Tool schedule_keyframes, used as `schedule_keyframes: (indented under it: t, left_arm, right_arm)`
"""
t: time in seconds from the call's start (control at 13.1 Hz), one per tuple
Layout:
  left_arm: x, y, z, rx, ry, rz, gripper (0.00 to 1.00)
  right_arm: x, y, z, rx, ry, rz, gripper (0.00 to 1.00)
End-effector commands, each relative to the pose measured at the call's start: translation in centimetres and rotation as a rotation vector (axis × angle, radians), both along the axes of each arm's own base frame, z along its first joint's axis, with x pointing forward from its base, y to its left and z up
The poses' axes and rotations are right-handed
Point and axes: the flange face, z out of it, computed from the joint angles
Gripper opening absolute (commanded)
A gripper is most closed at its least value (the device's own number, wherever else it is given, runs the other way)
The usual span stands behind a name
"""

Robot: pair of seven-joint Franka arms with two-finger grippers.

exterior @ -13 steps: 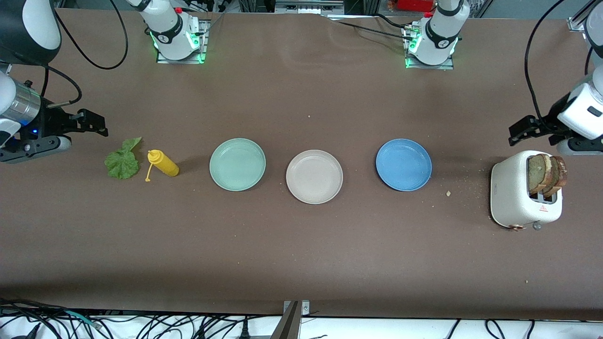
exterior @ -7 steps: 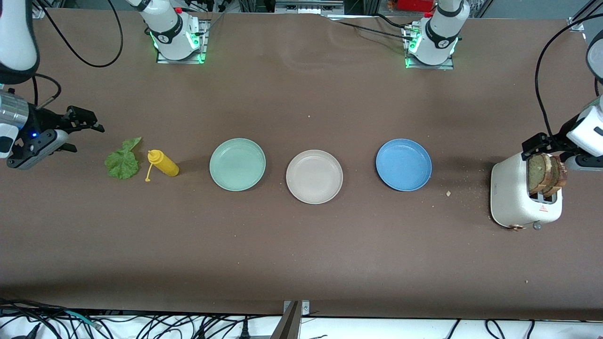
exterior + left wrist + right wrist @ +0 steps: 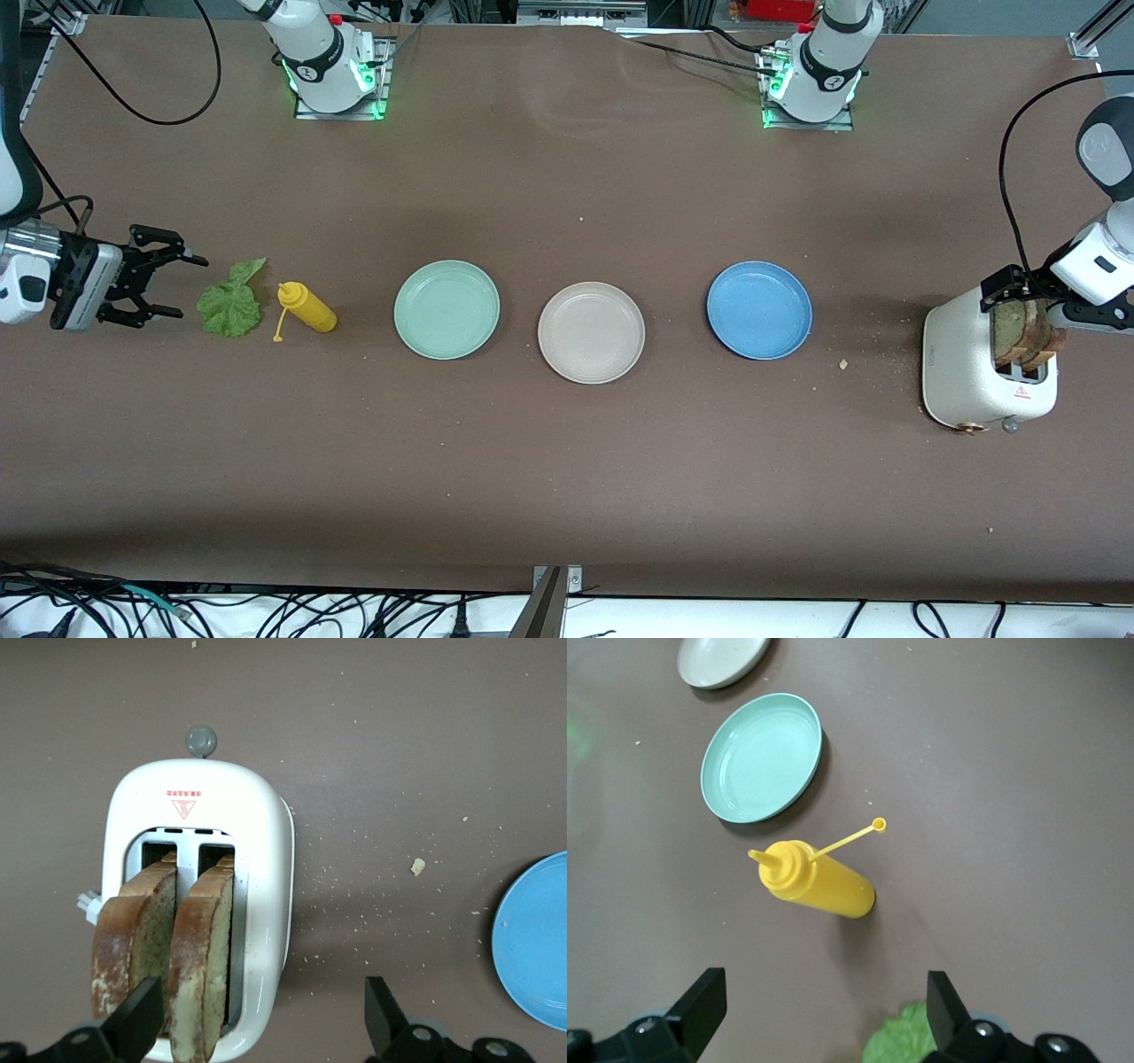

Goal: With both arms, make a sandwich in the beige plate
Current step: 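Grasp the toast with the left gripper while the right gripper grasps mustard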

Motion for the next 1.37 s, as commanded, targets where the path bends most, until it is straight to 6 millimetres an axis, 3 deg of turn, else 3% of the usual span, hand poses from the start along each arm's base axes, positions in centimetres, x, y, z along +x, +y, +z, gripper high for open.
schedule_keyframes:
  t: [0.0, 0.38, 0.46, 0.61, 0.69, 0.84, 1.07, 1.29]
  left_arm:
    - [0.3, 1.4, -1.5, -0.038, -0.017, -0.014, 1.00]
    - [0.8, 1.7, -3.8, -0.037, -0.004, -0.007, 0.96]
    - [0.8, 1.8, -4.1, -0.034, -0.006, -0.006, 0.80]
    - [0.8, 2.2, -4.0, -0.021, -0.008, -0.060, 0.27]
    - [0.6, 3.4, -3.8, -0.015, -0.012, -0.087, 0.15]
    - [0.3, 4.7, -3.6, -0.004, -0.022, -0.119, 0.00]
    - [0.5, 5.1, -3.1, 0.010, -0.034, -0.167, 0.00]
    - [2.3, 5.7, 1.3, 0.050, -0.100, -0.246, 0.00]
  right_arm:
    - [-0.2, -1.5, -4.3, 0.136, -0.067, 0.060, 0.99]
    - [-1.4, -2.4, -11.3, 0.306, -0.204, 0.153, 0.99]
    - [-1.7, -2.1, -12.4, 0.335, -0.214, 0.163, 0.99]
    - [-2.6, -1.9, -13.9, 0.373, -0.234, 0.174, 0.99]
    - [-2.7, -1.8, -14.9, 0.388, -0.271, 0.198, 0.99]
    - [-2.7, -1.4, -17.2, 0.433, -0.352, 0.211, 0.99]
    - [-2.7, -0.9, -18.0, 0.454, -0.358, 0.205, 0.99]
    - [-3.4, 0.6, -18.8, 0.523, -0.362, 0.147, 0.99]
